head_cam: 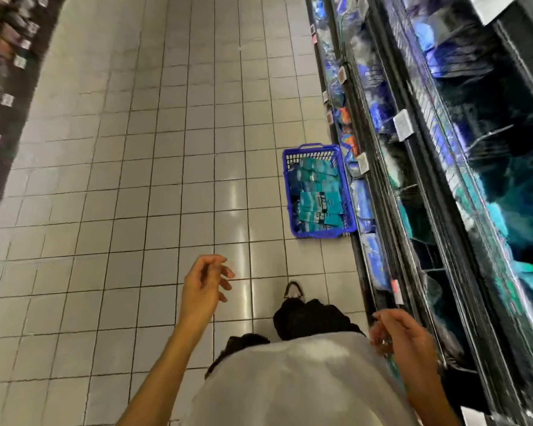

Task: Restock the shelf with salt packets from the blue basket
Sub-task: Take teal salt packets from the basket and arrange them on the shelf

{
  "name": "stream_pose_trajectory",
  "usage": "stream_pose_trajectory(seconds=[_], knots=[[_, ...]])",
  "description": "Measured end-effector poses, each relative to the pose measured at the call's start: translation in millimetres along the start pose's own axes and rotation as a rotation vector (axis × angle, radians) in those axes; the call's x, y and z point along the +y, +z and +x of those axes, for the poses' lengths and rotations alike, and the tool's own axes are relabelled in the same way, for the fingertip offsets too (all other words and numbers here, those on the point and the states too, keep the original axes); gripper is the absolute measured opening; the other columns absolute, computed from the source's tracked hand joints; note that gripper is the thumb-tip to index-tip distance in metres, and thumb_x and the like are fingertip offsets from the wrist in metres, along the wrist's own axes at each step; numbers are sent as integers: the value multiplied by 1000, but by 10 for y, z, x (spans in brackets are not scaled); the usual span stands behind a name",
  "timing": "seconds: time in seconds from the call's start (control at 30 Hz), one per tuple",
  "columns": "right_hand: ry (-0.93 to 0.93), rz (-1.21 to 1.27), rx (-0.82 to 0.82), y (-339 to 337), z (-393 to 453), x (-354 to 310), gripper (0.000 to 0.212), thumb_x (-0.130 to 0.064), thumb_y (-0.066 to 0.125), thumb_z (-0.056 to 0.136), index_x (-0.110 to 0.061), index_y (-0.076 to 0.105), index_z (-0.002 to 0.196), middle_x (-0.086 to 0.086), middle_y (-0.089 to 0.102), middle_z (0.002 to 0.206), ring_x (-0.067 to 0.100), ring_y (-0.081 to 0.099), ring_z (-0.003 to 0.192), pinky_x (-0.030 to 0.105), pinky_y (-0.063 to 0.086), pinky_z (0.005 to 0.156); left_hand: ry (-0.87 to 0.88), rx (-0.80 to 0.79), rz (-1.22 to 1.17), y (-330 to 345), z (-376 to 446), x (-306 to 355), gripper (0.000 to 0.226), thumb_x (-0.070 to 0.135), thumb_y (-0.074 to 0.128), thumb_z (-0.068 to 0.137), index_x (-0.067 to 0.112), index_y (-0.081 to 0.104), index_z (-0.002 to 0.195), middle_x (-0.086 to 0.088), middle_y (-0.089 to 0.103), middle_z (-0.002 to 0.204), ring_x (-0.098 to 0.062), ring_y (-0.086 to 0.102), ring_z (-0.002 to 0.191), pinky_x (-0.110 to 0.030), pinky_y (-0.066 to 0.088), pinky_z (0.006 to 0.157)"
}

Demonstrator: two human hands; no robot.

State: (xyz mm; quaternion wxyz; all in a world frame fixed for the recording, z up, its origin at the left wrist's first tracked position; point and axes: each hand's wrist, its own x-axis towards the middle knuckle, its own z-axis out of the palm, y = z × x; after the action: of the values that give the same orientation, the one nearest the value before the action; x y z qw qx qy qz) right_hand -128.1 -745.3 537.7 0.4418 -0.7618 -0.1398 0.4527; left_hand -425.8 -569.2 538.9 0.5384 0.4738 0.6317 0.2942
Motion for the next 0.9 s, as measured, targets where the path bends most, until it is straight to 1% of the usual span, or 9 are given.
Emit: stream_pose_trajectory(seconds=[0.13,0.23,0.3,0.37,0.5,0.63,0.73,0.8,0.9], knots=[[22,23,-93,374,709,-684,23,-5,60,95,-10,71,75,9,63,60,18,57,50,24,43,41,-58,62,-36,111,234,121,19,22,48,106,14,64,110,-3,72,86,-17,68,69,-25,55,53],[-23,21,-166,743,1124,-1189,14,-3,60,96,-1,68,85,9,63,60,18,58,48,25,45,42,-84,98,-49,116,391,192,27,37,52,98,16,65,108,-3,72,87,-19,68,69,-25,55,55],[-48,23,-201,1012,1374,-1495,12,-3,57,97,3,66,89,9,64,62,16,59,49,25,45,42,-92,124,-40,84,552,243,30,43,53,93,20,65,107,-2,73,87,-19,69,71,-28,57,58],[-51,29,-220,1281,1592,-1729,13,-2,55,98,3,65,92,7,64,61,15,59,49,25,46,42,-104,148,-28,39,771,306,28,43,53,93,22,65,105,-1,73,87,-21,70,72,-29,57,59],[-26,46,-208,1736,1970,-2009,16,-8,55,100,-2,68,93,5,67,62,15,61,50,23,49,42,-99,137,-20,-83,1398,499,17,33,53,99,22,65,103,-2,72,84,-18,67,68,-25,54,53],[25,59,-99,2124,2297,-2123,15,-9,57,98,-3,68,90,4,66,60,14,60,48,24,46,40,-101,41,40,-219,2222,720,25,39,51,97,20,65,105,0,72,85,-19,69,71,-25,56,54],[79,83,11,2357,2387,-2181,18,-8,56,97,-5,67,83,4,63,58,15,57,49,26,43,40,-94,-92,109,-279,2843,922,17,28,50,104,22,66,104,1,72,85,-21,69,70,-27,56,55],[117,119,67,2475,2385,-2214,20,-8,55,99,-5,66,82,5,62,58,15,58,50,27,44,41,-88,-197,161,-267,3224,1095,18,23,48,106,20,66,105,0,72,85,-22,68,68,-31,54,55],[169,220,184,2593,2349,-2258,22,-10,54,102,-3,65,83,8,61,59,16,58,48,25,45,40,-68,-351,242,-144,3686,1372,20,19,46,107,18,66,104,-3,72,84,-21,66,67,-33,52,54]])
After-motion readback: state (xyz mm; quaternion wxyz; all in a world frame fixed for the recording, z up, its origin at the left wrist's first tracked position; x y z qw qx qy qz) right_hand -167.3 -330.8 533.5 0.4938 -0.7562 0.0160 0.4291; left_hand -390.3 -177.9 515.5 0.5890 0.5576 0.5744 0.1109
